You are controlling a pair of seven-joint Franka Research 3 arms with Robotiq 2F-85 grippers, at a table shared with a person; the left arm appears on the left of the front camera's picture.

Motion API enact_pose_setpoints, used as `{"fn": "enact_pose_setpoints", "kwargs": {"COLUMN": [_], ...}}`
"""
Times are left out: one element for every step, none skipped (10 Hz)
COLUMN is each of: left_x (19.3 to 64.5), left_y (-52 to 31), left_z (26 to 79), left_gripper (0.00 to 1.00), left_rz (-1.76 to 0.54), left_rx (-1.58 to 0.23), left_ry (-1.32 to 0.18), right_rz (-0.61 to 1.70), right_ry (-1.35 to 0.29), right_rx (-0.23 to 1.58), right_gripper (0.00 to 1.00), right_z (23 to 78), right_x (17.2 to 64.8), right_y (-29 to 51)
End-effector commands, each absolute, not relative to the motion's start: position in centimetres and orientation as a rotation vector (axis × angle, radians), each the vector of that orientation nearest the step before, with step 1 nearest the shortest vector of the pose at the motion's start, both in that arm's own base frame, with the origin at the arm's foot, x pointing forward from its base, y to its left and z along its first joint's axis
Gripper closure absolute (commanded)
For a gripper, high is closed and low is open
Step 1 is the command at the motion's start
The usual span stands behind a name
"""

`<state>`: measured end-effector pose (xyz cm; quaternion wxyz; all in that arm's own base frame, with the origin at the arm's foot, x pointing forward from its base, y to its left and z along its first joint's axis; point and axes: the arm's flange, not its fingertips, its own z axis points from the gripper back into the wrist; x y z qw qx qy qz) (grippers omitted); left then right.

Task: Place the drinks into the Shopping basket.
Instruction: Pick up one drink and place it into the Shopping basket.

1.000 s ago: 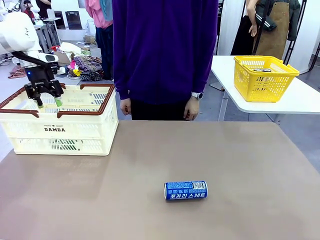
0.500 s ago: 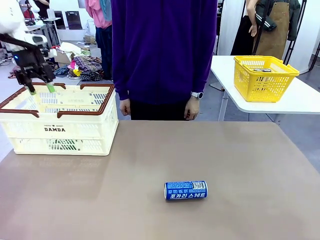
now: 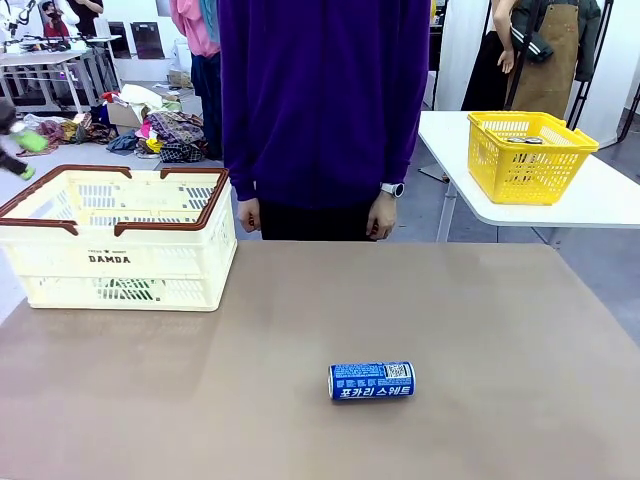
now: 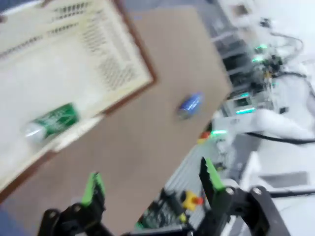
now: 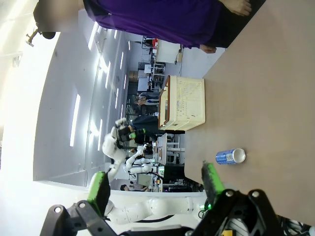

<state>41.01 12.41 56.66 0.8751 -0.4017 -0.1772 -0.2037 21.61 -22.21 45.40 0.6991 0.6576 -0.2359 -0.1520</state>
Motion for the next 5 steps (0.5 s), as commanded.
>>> {"fn": "enact_pose_setpoints", "kwargs": {"left_x": [39.0, 39.9, 42.6, 36.9, 36.9], "left_y": [16.2, 18.5, 21.0, 16.3, 16.3], "left_z": [52.3, 51.6, 51.4, 52.3, 52.3], "left_gripper": [0.0, 0.0, 0.0, 0.0, 0.0], "left_rz": [-0.531, -0.561, -0.465, -0.481, -0.481], "left_rx": [-1.283, -1.422, -1.515, -1.148, -1.148], "left_ry": [-0.458, -0.392, -0.401, -0.496, -0.496], "right_rz": [-0.344, -0.344, -0.344, -0.344, -0.344], "right_ry": [-0.538, -0.538, -0.538, -0.538, -0.538], "right_rx": [1.484, 1.484, 1.484, 1.484, 1.484], "right_gripper": [0.0, 0.0, 0.0, 0.0, 0.0], "right_z": [45.9, 45.9, 45.9, 45.9, 45.9], "right_x": [21.7, 21.7, 21.7, 21.7, 21.7], "right_y": [-22.3, -22.3, -22.3, -22.3, -22.3]}}
